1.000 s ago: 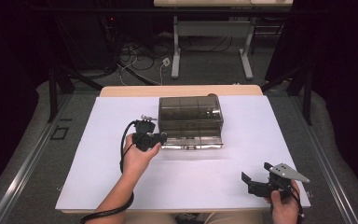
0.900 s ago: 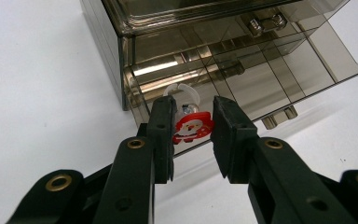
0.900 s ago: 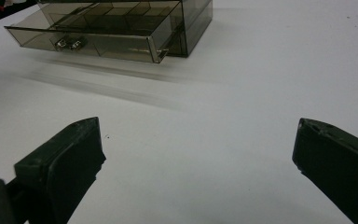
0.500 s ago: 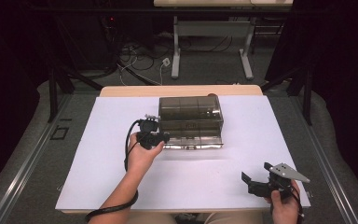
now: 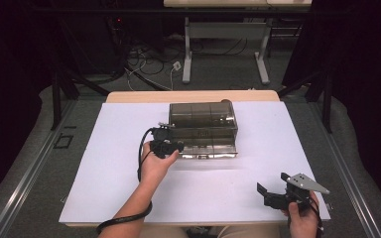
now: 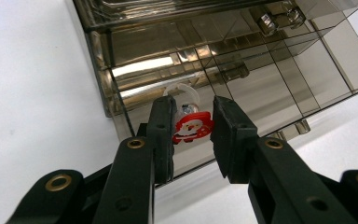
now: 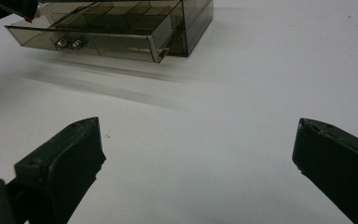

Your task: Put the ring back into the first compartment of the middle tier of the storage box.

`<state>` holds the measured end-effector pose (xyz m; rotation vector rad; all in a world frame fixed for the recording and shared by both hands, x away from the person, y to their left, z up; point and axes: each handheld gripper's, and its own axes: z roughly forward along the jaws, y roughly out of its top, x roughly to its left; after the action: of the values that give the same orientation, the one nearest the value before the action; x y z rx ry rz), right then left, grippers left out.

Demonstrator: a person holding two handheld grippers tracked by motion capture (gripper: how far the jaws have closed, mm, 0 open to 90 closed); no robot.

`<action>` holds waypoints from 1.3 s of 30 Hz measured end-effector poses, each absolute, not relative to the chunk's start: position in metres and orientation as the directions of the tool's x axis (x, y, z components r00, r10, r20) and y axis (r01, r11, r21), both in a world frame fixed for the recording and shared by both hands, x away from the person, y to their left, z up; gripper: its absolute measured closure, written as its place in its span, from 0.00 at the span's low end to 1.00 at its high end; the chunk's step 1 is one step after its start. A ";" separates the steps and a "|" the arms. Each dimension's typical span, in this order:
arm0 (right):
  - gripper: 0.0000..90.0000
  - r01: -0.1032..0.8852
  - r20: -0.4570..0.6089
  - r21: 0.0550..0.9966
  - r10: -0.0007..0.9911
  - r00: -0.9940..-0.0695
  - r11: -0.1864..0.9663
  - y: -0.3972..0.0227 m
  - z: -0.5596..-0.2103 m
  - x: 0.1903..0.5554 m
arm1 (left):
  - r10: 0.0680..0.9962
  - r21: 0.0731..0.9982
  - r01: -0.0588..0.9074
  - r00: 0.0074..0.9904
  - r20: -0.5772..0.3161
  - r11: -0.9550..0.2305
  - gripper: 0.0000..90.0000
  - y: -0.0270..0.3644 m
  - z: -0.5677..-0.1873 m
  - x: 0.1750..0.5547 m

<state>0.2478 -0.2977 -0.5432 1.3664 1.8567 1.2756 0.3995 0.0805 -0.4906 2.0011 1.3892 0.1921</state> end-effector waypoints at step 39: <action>0.01 0.451 0.131 0.891 0.920 -0.370 0.055 -0.298 -0.543 0.248 | 0.866 0.614 0.766 0.426 -0.262 -0.191 0.64 0.072 -0.490 0.400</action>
<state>0.2477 -0.2975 -0.5432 1.3681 1.8566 1.2773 0.3999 0.0717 -0.4905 1.9897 1.3744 0.1848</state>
